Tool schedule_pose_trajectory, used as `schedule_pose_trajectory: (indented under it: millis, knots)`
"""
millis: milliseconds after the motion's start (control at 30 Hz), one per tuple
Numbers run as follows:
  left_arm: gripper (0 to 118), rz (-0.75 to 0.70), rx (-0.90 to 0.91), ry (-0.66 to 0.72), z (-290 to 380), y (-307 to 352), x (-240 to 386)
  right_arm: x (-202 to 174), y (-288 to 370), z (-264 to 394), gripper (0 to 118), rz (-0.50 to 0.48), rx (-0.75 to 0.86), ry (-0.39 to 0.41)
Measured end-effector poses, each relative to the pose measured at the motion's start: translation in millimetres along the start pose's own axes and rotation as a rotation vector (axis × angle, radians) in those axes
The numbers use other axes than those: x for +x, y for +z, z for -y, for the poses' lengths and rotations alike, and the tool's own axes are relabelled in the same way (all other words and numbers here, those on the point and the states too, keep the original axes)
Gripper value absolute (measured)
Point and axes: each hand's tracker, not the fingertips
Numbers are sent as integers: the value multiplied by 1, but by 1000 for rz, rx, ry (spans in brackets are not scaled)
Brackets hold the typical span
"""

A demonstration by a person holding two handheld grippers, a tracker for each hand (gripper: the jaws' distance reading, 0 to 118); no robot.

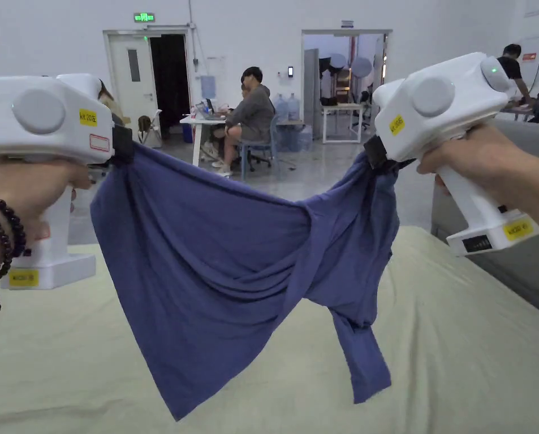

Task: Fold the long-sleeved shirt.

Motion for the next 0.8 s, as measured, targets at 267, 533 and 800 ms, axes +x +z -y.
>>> schedule_pose_trajectory:
  millis: [267, 533, 800]
  knots:
    - [1, -5, 53, 15, -28, 2, -2, 26, -5, -33, 5, 34, 41, -76]
    - [1, -17, -156, 9, 101, -60, 5, -2, -102, 91, 5, -55, -156, -197]
    - [1, 16, -335, 41, 241, -87, -3, -48, -175, 233, 5, -117, -413, -233]
